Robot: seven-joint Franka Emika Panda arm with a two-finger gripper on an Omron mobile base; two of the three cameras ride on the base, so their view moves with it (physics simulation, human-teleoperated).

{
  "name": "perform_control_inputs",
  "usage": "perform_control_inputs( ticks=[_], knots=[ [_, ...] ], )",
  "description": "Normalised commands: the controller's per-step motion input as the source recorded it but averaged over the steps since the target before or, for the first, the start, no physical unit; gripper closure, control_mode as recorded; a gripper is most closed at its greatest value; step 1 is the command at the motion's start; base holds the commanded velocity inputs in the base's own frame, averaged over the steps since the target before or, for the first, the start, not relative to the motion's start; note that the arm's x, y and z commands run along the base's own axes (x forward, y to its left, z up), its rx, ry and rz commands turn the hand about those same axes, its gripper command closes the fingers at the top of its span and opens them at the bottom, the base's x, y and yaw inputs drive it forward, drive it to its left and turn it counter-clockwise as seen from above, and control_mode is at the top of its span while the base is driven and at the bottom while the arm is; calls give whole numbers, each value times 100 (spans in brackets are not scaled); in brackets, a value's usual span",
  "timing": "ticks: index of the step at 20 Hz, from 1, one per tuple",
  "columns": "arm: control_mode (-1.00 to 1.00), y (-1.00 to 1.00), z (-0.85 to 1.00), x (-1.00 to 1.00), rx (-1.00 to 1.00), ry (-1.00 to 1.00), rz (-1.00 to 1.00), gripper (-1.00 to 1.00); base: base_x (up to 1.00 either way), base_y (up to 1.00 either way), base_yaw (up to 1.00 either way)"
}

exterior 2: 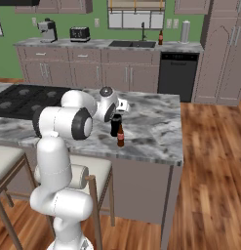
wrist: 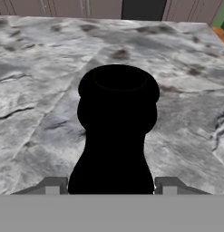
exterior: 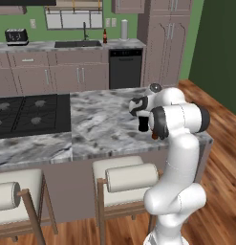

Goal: Place the large bottle from the dining counter next to the other large bottle outside the sink, and place the small bottle from the dining counter next to the other small bottle inside the sink.

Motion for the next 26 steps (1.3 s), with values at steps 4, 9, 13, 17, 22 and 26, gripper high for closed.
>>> perform_control_inputs(
  ticks=[4, 9, 13, 17, 22, 26],
  knots=[
    [-100, 0, 1, 0, 0, -4, 0, 100, 0, 0, 0],
    [-100, 0, 8, 0, 0, -6, 0, 100, 0, 0, 0],
    [-100, 0, 8, -5, 0, -5, 0, 100, 0, 0, 0],
    [-100, 0, 1, -19, 0, -6, 0, 100, 0, 0, 0],
    [-100, 0, 1, -26, 0, -7, 0, 100, 0, 0, 0],
    [-100, 0, 1, -21, 0, -6, 0, 100, 0, 0, 0]
  ],
)
